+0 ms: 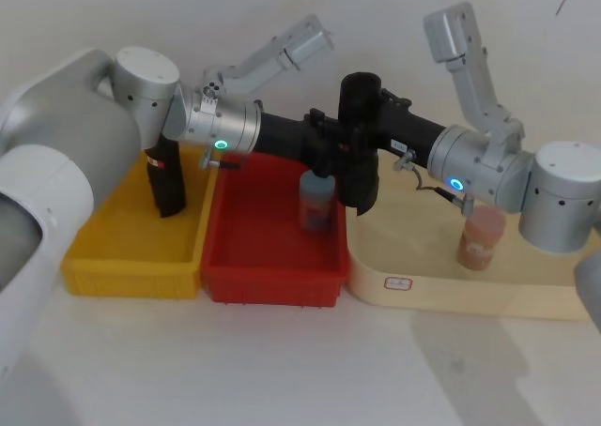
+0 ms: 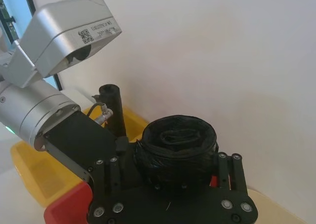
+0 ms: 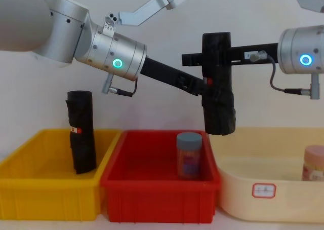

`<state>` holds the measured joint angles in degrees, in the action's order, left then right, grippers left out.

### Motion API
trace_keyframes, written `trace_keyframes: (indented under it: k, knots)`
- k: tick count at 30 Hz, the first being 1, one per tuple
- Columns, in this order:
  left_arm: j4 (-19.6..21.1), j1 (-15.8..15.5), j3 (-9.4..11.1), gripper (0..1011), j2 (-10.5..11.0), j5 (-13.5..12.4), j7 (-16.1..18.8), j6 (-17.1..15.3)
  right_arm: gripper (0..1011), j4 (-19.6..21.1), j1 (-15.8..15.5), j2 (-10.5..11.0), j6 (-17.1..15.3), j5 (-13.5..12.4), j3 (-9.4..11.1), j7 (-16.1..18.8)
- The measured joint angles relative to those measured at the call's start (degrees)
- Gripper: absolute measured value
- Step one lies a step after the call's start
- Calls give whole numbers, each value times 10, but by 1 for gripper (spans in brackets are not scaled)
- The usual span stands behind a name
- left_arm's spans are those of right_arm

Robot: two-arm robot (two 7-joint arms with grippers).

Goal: Pick up the garbage bag with the one hand and transfer it to the other hand.

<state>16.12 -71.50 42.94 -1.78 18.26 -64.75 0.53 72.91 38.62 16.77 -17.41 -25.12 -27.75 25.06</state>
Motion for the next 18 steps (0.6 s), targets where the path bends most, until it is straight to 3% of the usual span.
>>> trace_keyframes:
  k: [4,10,14,18]
  knots:
    - [0,0,0,422,0,0,0,0,848,-2,1,-1,1,1,-1,-1]
    - [0,0,0,422,0,0,0,0,647,-5,3,-2,3,2,-3,-4]
    - [0,0,0,422,0,0,0,0,562,-6,4,-2,4,3,-3,-4]
    - [0,0,0,422,0,0,0,0,539,-7,4,-2,4,3,-4,-5]
